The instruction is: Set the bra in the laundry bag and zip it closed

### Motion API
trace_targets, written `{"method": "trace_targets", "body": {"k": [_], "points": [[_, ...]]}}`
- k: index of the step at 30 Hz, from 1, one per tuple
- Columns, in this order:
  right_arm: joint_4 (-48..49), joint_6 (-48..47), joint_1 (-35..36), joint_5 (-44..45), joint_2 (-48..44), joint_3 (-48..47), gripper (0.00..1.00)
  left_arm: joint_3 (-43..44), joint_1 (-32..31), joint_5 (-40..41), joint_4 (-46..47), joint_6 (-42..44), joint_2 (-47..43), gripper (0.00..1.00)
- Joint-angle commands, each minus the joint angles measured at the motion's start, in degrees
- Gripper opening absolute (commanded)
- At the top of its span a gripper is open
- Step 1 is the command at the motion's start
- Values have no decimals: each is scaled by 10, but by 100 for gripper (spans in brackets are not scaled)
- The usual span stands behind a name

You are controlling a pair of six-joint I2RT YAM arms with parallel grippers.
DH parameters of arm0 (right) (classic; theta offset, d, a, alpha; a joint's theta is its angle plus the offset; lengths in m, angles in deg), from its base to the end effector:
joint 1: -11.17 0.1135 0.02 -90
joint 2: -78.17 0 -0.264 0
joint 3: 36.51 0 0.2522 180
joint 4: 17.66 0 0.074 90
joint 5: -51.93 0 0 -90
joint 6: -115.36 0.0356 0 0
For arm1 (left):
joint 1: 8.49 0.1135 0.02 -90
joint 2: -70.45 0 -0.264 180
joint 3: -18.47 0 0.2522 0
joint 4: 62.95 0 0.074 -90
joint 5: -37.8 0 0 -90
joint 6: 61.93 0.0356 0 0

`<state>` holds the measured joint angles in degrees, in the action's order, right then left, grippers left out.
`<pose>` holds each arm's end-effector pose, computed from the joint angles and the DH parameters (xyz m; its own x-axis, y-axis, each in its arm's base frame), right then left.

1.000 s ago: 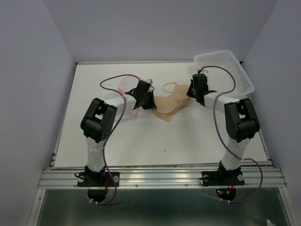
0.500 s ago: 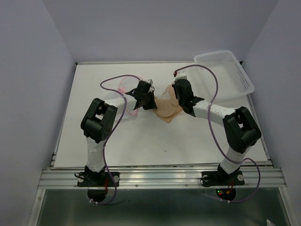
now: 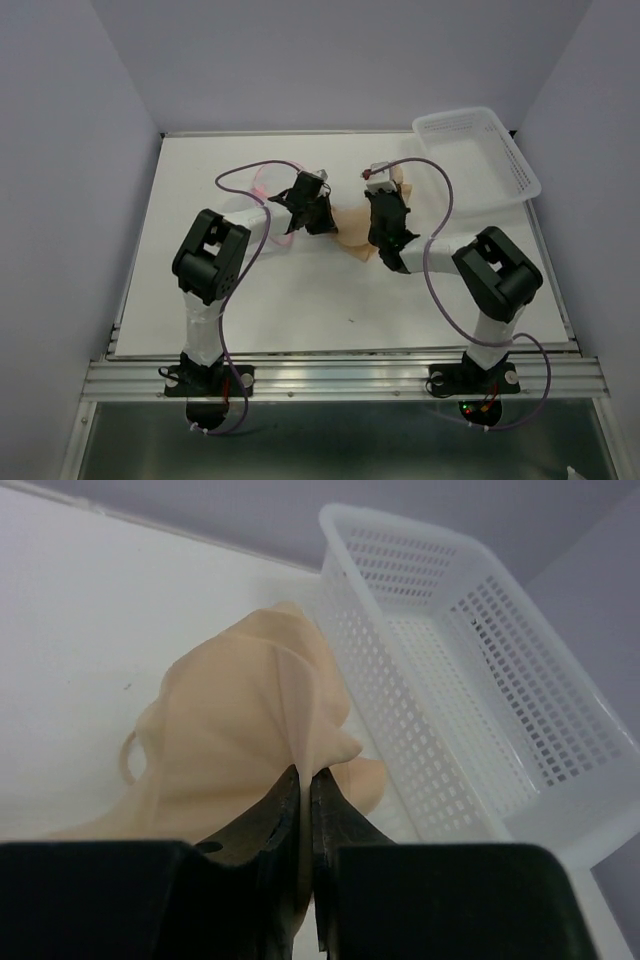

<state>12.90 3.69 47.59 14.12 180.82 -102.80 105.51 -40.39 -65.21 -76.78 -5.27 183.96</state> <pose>0.3195 0.2007 0.2119 -0.1747 -0.4102 -0.8951 0.2195 0.8700 -0.4416 0.3642 -0.2361 0.1729 -0.8218 -0.1192 -0.5571 0.2501 0.8031 -0.5408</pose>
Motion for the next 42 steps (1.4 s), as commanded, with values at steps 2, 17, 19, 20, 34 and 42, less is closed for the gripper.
{"method": "trace_targets", "body": {"k": [2, 17, 19, 20, 34, 42], "points": [[391, -264, 50, 55, 79, 36, 11, 6, -6, -17, 4, -10, -54, 0], [409, -197, 124, 58, 104, 72, 5, 22, -7, -3, -8, -48, -38, 0], [285, -89, 124, 22, 51, 86, 6, 20, -6, -2, -6, -56, -38, 0], [250, -54, 124, 22, 34, 90, 8, 17, -6, -2, -5, -57, -39, 0], [63, 105, 124, -72, 12, 103, 20, -18, -3, 5, 12, -75, -65, 0], [-43, 183, 124, -229, -75, 119, 55, -39, -3, 11, 17, -82, -72, 0]]}}
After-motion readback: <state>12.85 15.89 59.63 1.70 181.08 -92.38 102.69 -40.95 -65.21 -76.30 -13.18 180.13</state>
